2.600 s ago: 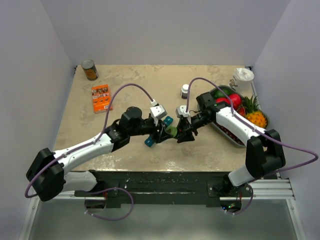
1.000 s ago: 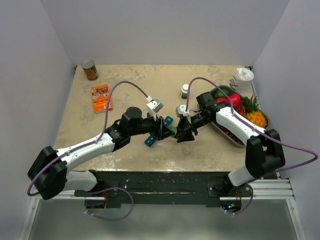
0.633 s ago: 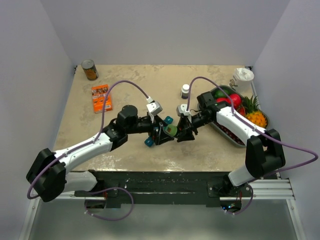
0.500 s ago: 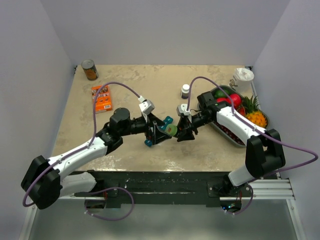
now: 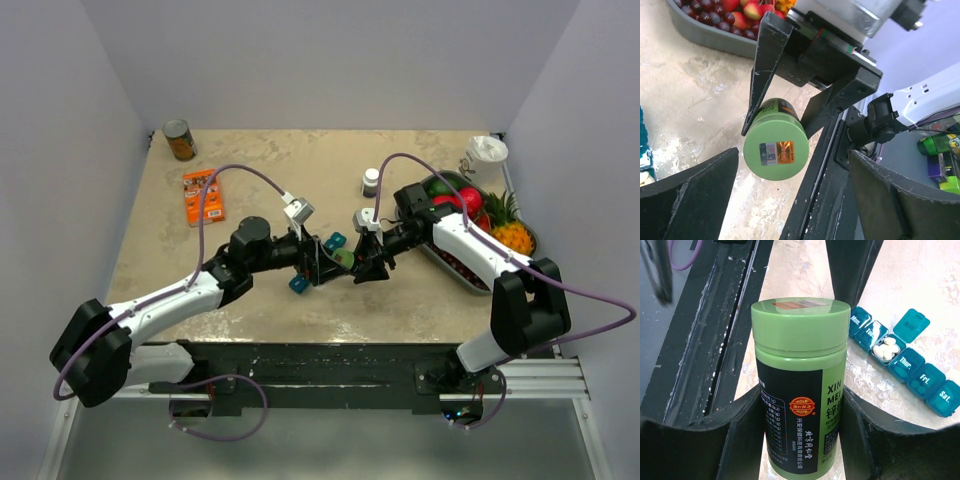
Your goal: Sort the pills into containers
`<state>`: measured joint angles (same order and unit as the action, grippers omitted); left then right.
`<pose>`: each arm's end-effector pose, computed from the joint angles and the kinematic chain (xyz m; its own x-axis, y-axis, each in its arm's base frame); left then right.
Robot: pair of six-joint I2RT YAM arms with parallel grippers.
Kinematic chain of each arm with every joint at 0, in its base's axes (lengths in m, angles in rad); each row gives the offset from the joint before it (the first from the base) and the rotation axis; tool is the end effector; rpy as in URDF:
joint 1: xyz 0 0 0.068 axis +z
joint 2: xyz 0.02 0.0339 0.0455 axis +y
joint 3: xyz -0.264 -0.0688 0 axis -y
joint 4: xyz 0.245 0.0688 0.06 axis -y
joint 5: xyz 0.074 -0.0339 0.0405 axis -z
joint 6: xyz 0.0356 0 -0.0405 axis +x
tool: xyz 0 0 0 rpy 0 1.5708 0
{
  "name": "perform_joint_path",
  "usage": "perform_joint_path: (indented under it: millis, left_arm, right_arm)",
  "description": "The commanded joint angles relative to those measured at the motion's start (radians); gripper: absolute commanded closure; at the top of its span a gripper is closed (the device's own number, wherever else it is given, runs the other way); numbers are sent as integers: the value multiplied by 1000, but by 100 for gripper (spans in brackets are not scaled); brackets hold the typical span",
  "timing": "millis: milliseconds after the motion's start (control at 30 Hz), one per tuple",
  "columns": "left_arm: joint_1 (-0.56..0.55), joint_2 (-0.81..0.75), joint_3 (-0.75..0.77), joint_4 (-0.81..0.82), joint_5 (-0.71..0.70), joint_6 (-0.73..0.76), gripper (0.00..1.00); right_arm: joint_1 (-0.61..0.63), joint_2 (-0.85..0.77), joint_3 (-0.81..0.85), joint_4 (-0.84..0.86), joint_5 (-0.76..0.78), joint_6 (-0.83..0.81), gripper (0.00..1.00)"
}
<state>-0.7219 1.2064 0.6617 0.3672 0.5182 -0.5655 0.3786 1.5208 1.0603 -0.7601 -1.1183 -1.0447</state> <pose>0.1909 -0.1915 0.2660 -0.6156 -0.0782 -0.7842 0.7226 0.3410 -0.6013 0.2518 0.1346 0.2379 -0.0506 -0.4270 -0.9028 -0.9799 -0.1535 0.1275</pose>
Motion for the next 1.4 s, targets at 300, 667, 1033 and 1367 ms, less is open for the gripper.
perform_joint_path:
  millis: [300,667,1033,1367]
  left_arm:
    - [-31,108,98,12,5,4,28]
    - [-30,127,115,-43,34,12,100]
    - [120,-96,-5,-365,-110,16,100]
    - [248,-202,176,-933,-834,-1,100]
  right_arm:
    - [-3,-11,30,22,-46,-5,100]
    - [-3,-14,21,35,-43,6,76]
    - [-13,-40,6,136,21,120,1]
    - [-49,-67,-20,254,95,255,1]
